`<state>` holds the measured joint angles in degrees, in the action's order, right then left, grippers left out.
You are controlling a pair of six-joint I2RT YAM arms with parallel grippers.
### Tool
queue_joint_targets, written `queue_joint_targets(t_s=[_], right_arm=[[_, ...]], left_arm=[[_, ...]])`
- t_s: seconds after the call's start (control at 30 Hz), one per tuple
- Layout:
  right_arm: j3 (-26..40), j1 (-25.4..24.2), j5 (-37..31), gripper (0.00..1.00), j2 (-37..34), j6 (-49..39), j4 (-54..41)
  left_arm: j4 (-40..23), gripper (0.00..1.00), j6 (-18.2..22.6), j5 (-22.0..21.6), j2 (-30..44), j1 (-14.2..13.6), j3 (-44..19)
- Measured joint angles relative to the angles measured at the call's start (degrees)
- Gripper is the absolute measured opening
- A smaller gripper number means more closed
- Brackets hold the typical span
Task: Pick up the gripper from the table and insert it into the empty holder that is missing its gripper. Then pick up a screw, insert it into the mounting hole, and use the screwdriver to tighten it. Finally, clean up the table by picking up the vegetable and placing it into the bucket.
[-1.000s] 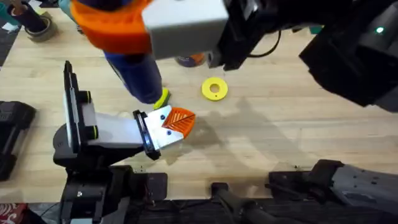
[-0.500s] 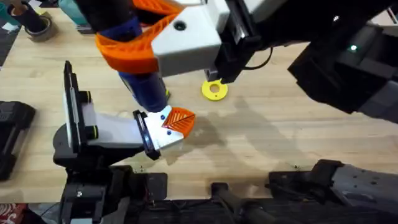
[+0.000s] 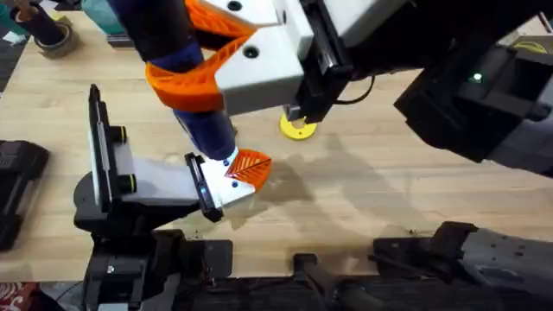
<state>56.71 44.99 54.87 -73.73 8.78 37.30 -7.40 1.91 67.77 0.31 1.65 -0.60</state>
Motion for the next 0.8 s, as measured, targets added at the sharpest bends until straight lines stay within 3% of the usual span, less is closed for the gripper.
queue_joint_targets(t_s=[0.8], right_arm=[[-1.0,0.5,-0.2,0.023,-2.2,-1.0,1.4]], left_arm=[[0.0,0.013,0.0,0.0,0.0,0.0,0.0]])
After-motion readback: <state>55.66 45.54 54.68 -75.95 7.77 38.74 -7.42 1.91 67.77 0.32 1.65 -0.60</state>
